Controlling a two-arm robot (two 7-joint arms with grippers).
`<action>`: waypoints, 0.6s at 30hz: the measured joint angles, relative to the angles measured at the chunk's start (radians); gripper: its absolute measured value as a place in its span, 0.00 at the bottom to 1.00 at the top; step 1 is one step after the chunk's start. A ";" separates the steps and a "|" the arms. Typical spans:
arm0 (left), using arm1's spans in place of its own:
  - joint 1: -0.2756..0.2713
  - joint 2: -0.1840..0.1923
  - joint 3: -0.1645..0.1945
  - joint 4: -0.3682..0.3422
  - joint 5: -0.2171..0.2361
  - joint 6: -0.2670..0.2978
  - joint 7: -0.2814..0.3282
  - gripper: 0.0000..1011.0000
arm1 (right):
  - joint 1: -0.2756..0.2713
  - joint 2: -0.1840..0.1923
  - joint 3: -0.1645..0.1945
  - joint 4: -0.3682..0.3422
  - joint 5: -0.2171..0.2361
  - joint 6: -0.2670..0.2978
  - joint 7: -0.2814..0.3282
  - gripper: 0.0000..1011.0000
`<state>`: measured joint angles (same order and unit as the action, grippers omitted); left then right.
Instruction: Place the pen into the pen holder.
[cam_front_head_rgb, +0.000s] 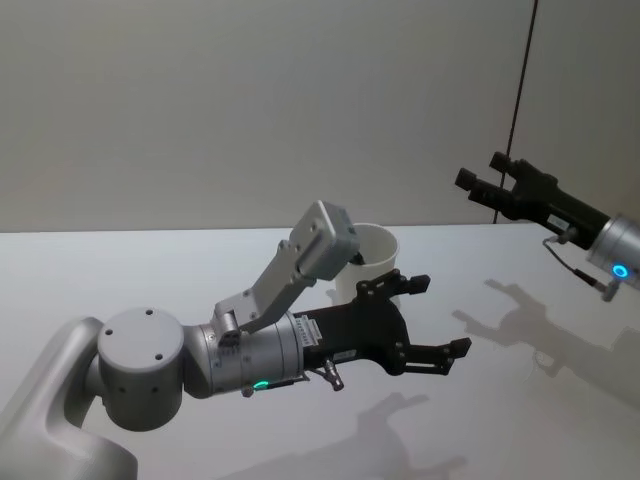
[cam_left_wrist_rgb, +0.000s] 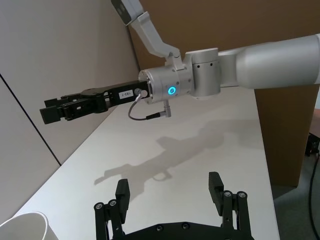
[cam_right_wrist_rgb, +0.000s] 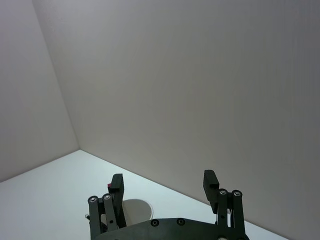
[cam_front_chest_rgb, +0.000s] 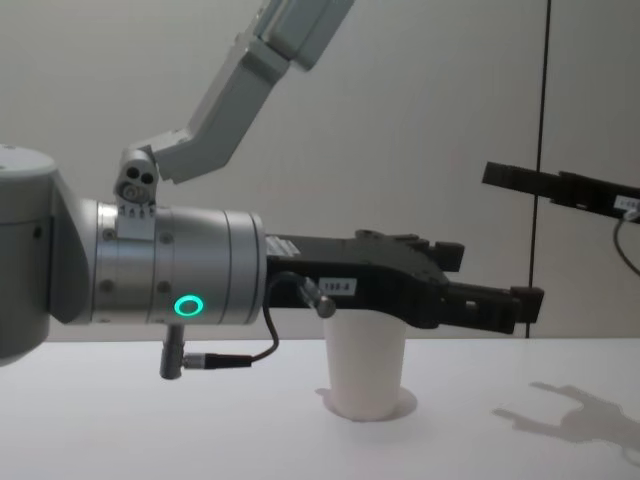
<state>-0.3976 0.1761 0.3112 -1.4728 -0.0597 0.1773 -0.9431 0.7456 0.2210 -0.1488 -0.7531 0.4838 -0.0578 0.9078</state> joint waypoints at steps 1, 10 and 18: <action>0.000 0.000 0.000 0.000 0.000 0.000 0.000 0.99 | -0.009 0.003 0.001 -0.018 0.000 0.010 -0.008 0.99; 0.000 0.000 0.000 0.000 0.000 0.000 0.000 0.99 | -0.120 0.034 0.014 -0.206 -0.006 0.086 -0.098 0.99; 0.000 0.000 0.000 0.000 0.000 0.000 0.000 0.99 | -0.225 0.069 0.036 -0.352 -0.001 0.134 -0.178 0.99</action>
<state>-0.3976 0.1761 0.3112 -1.4728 -0.0596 0.1773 -0.9431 0.5202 0.2897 -0.1127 -1.1049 0.4826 0.0757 0.7294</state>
